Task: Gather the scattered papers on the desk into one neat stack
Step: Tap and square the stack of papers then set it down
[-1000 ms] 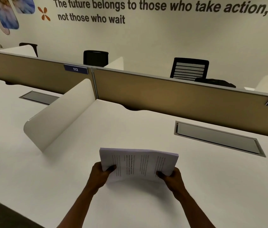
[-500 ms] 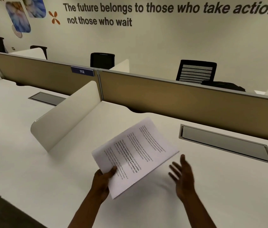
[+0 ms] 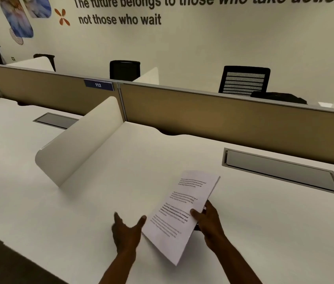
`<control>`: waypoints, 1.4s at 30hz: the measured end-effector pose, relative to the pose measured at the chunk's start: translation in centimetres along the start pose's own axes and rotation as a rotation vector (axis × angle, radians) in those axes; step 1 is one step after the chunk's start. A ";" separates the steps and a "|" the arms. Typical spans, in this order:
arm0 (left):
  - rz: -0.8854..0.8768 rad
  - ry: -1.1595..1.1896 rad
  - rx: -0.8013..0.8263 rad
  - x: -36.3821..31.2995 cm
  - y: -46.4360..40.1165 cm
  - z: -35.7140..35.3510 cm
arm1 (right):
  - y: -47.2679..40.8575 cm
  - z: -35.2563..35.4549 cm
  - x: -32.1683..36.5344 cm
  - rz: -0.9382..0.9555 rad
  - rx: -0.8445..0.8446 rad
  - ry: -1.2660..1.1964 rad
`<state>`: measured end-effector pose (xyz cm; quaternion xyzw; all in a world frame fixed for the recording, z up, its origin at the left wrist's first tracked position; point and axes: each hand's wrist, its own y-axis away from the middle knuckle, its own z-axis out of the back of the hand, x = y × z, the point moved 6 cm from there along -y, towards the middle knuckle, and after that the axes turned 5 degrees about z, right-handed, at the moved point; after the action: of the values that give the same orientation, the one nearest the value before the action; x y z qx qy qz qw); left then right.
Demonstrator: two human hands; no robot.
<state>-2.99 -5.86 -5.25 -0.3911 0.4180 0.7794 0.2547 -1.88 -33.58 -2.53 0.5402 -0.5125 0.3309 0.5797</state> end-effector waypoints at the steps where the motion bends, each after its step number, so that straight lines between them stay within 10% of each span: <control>1: -0.118 -0.070 -0.039 -1.1 -0.4 0.4 | -0.3 0.4 -0.1 -0.013 0.028 0.056; 10: -0.962 -1.039 0.183 -4.8 0.3 -8.1 | -1.9 3.5 -0.7 0.095 0.064 0.959; 15: -0.921 -1.148 0.165 -4.4 -0.3 -10.5 | -2.4 3.7 -0.5 0.288 0.098 0.870; 23: -0.576 -0.515 0.178 -5.7 -1.7 -9.2 | -3.7 4.4 0.0 0.355 0.123 0.763; 42: -0.352 -0.338 0.092 -9.1 -13.3 -3.9 | -10.0 -6.9 -2.0 0.002 -0.259 0.431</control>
<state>13.29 -2.91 -5.15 -0.3100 0.3300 0.7576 0.4701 8.63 -28.57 -6.58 0.3777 -0.4159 0.3706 0.7396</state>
